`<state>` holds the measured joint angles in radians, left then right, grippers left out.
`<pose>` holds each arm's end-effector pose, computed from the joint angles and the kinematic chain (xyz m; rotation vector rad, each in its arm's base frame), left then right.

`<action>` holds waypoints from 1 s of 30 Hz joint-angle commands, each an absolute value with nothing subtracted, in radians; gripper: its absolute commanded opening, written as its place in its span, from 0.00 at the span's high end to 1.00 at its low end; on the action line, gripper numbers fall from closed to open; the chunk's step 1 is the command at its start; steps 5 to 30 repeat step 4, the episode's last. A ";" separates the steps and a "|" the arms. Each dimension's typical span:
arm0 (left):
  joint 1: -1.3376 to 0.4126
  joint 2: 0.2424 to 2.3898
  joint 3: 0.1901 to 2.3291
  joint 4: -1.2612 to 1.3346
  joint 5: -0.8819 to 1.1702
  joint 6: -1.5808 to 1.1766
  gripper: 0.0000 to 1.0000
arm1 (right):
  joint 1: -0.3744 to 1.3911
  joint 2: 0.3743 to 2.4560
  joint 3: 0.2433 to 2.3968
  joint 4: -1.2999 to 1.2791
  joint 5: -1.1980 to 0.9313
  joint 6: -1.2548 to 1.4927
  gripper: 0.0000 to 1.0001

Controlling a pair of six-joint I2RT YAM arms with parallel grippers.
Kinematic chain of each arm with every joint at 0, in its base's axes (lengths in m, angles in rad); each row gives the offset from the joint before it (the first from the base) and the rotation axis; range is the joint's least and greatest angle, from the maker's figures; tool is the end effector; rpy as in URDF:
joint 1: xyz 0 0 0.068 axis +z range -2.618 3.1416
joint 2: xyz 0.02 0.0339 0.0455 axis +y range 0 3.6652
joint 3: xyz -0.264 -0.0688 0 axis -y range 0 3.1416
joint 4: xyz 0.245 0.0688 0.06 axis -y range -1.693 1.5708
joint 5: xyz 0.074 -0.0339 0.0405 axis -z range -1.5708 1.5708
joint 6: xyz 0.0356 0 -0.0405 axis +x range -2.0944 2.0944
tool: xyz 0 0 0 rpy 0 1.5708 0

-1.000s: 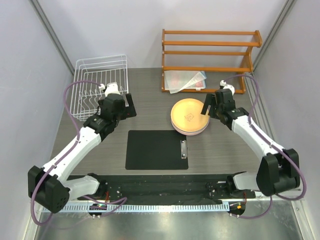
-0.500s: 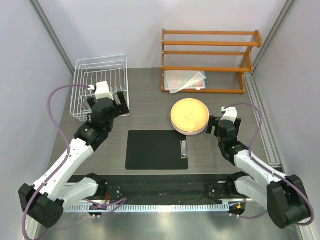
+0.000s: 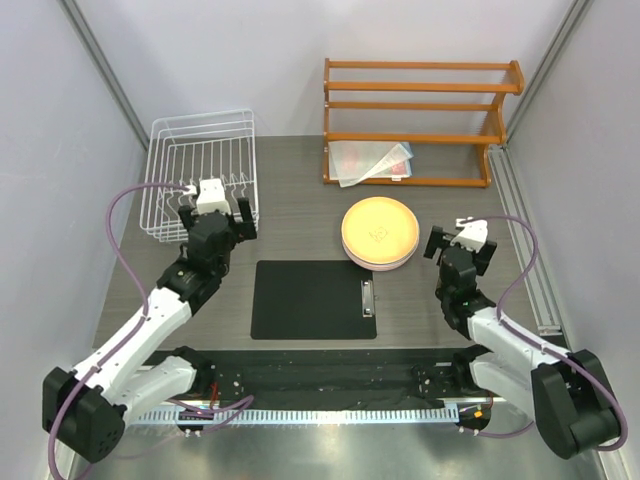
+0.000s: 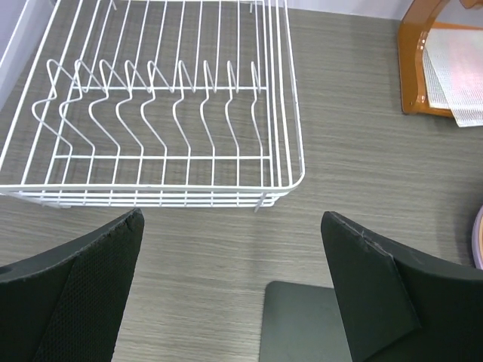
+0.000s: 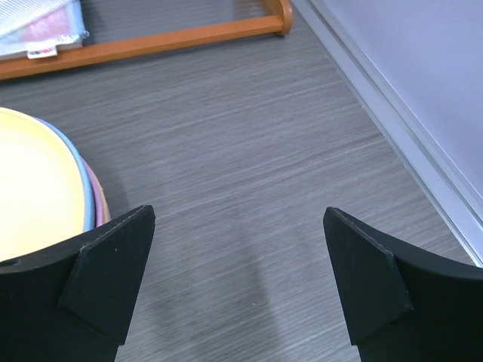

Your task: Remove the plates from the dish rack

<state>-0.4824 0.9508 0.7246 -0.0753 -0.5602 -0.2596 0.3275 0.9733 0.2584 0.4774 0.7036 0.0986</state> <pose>0.2021 -0.0845 0.3010 -0.1773 1.8165 0.0021 0.1912 0.0406 0.1927 0.2925 1.7380 -0.3258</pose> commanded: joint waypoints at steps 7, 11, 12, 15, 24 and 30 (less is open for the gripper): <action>-0.483 0.986 0.704 0.066 -0.623 -0.190 0.00 | 0.336 1.043 0.221 0.672 0.762 0.097 0.00; -0.483 0.986 0.704 0.066 -0.623 -0.190 0.00 | 0.336 1.043 0.221 0.672 0.762 0.097 0.00; -0.483 0.986 0.704 0.066 -0.623 -0.190 0.00 | 0.336 1.043 0.221 0.672 0.762 0.097 0.00; -0.483 0.986 0.704 0.066 -0.623 -0.190 0.00 | 0.336 1.043 0.221 0.672 0.762 0.097 0.00; -0.483 0.986 0.704 0.066 -0.623 -0.190 0.00 | 0.336 1.043 0.221 0.672 0.762 0.097 0.00; -0.483 0.986 0.704 0.066 -0.623 -0.190 0.00 | 0.336 1.043 0.221 0.672 0.762 0.097 0.00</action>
